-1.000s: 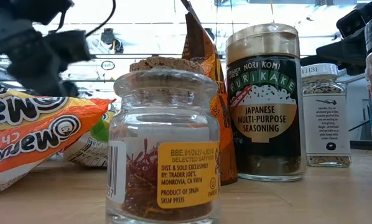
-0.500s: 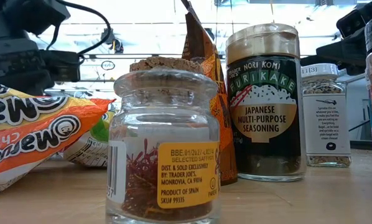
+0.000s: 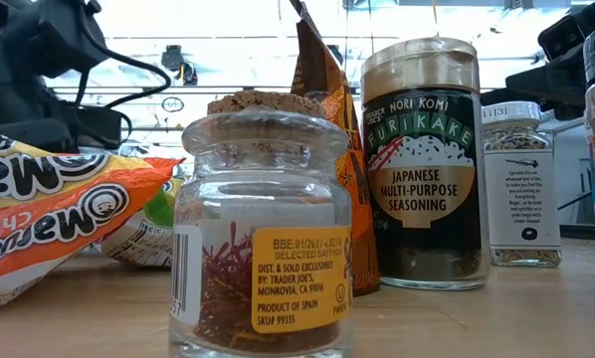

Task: Pick & Place Food Item
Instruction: Put the bottom blue patterned spoon into the top left transparent bin

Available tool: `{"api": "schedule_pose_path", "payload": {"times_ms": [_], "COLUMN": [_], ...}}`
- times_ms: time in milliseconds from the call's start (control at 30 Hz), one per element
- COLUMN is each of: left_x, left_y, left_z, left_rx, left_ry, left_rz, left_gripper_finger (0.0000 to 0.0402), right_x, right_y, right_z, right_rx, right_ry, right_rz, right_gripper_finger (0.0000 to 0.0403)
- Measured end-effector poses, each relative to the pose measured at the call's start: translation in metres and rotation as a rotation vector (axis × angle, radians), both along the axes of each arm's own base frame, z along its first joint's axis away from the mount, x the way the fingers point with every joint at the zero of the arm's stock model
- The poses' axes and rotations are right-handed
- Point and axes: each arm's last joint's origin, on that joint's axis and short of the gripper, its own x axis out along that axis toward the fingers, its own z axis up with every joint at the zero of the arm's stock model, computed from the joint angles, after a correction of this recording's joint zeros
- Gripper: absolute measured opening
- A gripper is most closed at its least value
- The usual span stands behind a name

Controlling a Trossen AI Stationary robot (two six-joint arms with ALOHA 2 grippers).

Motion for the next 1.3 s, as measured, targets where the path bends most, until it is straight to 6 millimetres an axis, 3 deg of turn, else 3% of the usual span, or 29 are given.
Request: {"api": "schedule_pose_path", "payload": {"times_ms": [400, 733, 900, 1067, 1300], "left_x": [0.003, 0.003, 0.003, 0.002, 0.013], "left_y": [-0.002, -0.002, -0.002, -0.002, -0.005], "left_z": [-0.008, -0.009, -0.009, -0.007, 0.021], "left_rx": [0.044, 0.041, 0.03, 0.01, 0.005], "left_ry": [0.031, 0.018, 0.021, 0.017, -0.098], "left_rz": [-0.038, 0.036, 0.034, 0.062, 0.036], "left_gripper_finger": [0.023, 0.0082, 0.0037, 0.0032, 0.0037], "right_x": [0.0, 0.0, 0.0, 0.0, 0.0], "right_y": [0.0, 0.0, 0.0, 0.0, 0.0], "right_z": [0.0, 0.0, 0.0, 0.0, 0.0], "right_rx": [0.0, 0.0, 0.0, 0.0, 0.0], "right_ry": [0.0, 0.0, 0.0, 0.0, 0.0], "right_rz": [0.0, 0.0, 0.0, 0.0, 0.0], "right_gripper_finger": [0.0218, 0.0219, 0.0216, 0.0217, 0.0217]}}
